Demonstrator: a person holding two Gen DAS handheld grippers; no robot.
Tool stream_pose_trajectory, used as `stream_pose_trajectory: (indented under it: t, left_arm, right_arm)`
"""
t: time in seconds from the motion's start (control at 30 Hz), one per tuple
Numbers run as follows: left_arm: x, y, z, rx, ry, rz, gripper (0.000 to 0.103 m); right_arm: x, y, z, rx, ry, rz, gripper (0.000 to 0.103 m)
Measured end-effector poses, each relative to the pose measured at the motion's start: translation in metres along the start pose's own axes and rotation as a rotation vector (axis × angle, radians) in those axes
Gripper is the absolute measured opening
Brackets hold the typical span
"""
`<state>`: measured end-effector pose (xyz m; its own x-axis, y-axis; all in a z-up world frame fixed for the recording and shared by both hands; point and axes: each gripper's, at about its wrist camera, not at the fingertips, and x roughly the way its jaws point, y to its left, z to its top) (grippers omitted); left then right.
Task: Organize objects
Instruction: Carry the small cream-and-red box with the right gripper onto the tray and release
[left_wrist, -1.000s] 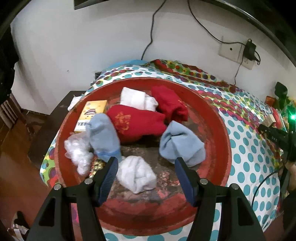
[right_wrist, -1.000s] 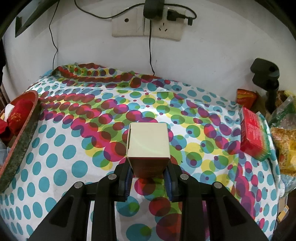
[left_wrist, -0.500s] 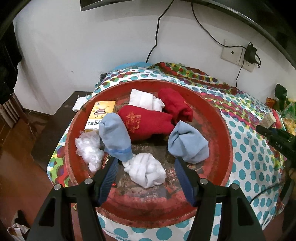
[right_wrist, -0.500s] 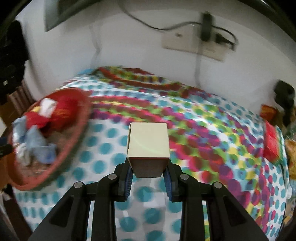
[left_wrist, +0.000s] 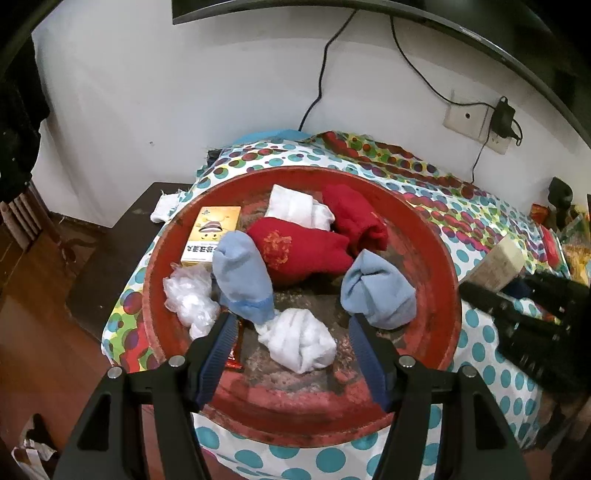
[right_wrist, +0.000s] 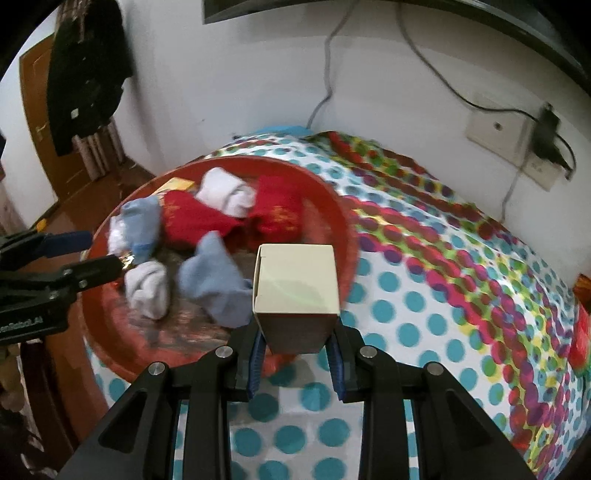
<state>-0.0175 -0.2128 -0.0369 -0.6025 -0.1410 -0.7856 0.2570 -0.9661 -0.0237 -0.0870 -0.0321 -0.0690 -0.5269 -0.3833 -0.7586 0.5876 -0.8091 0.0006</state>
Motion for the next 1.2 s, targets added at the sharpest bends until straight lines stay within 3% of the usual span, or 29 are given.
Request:
stream_pose_trajectory:
  t: [0.23,0.9,1.2]
  left_arm:
    - [-0.005,0.014,0.004,-0.042,-0.009,0.017,0.065]
    - [0.003,0.030,0.007,-0.093,0.020,0.033,0.065]
    - [0.000,0.031,0.008,-0.099,0.012,0.035,0.065]
  right_arm:
    - [0.018,0.026,0.010,-0.027,0.049,0.015,0.028]
    - [0.036,0.037,0.017,-0.003,0.084,0.030,0.029]
    - [0.021,0.031,0.022,0.002,0.040,0.035,0.047]
